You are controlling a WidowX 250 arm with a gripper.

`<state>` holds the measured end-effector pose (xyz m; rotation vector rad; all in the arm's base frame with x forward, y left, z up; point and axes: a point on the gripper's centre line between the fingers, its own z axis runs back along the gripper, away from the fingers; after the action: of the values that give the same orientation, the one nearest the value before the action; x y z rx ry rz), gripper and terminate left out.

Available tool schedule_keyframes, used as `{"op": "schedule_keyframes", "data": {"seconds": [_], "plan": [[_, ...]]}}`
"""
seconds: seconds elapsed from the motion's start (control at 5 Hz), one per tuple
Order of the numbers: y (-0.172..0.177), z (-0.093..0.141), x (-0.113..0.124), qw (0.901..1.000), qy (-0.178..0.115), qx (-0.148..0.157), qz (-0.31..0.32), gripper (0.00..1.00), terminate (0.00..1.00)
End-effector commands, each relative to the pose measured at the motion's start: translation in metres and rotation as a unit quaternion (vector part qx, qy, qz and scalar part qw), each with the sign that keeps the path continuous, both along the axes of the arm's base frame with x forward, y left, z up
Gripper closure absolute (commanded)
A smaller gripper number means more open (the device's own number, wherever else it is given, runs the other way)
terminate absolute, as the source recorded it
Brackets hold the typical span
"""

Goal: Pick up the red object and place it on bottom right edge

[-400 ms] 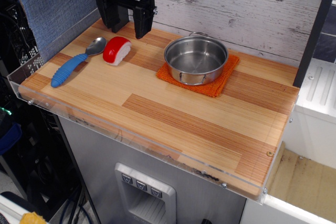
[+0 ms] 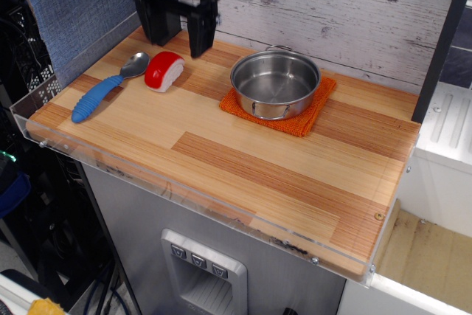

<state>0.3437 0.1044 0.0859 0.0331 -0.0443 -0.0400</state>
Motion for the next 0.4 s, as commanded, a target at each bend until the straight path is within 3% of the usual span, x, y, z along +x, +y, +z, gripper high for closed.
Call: {"op": "schedule_keyframes", "data": {"seconds": [0.0, 0.2], "plan": [[0.037, 0.000, 0.007, 0.9978, -0.014, 0.019, 0.062, 0.00, 0.00], [0.051, -0.007, 0.012, 0.9962, -0.013, 0.024, 0.083, 0.00, 0.00]]}}
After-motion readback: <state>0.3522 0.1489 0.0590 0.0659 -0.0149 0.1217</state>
